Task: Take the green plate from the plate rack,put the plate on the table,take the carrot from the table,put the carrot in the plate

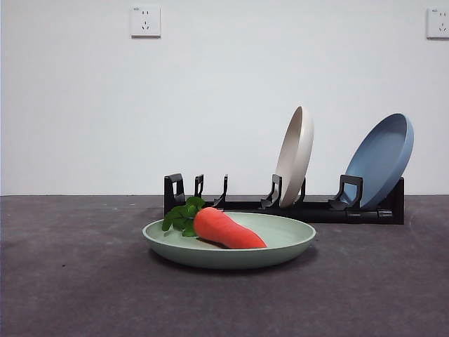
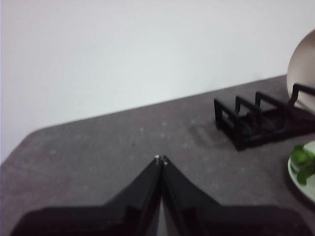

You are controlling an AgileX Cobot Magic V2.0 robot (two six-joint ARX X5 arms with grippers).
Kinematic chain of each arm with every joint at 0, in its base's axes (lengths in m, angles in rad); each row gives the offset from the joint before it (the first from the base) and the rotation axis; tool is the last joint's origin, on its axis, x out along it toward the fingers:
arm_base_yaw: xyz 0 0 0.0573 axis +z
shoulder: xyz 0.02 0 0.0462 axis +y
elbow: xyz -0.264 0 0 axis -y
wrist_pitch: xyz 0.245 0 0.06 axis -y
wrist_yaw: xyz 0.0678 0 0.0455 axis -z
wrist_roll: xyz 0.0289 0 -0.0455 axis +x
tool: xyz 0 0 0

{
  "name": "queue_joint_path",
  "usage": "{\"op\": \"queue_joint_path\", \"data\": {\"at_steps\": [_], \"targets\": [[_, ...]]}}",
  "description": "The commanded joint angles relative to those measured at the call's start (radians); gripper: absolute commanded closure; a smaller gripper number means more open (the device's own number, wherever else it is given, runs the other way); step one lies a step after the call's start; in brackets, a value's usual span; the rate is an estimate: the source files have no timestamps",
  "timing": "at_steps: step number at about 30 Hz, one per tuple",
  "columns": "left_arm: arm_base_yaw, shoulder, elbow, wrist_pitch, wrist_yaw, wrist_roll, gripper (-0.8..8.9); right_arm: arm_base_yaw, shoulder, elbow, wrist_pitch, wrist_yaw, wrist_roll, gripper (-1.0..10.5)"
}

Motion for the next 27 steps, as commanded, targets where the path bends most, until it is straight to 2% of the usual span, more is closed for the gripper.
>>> {"op": "queue_joint_path", "data": {"at_steps": [1, 5, 14, 27], "targets": [[0.013, -0.04, -0.053, 0.013, -0.001, -0.036, 8.16, 0.002, -0.002, -0.004, 0.008, 0.003, 0.002, 9.5], [0.014, -0.066, -0.099, 0.007, -0.001, -0.068, 8.16, 0.002, -0.002, -0.004, 0.008, 0.003, 0.002, 9.5], [0.014, -0.066, -0.098, -0.158, 0.0, -0.1, 8.16, 0.002, -0.002, -0.004, 0.008, 0.003, 0.002, 9.5], [0.014, -0.065, -0.098, -0.148, -0.004, -0.106, 8.16, 0.002, -0.002, -0.004, 0.008, 0.003, 0.002, 9.5]]}}
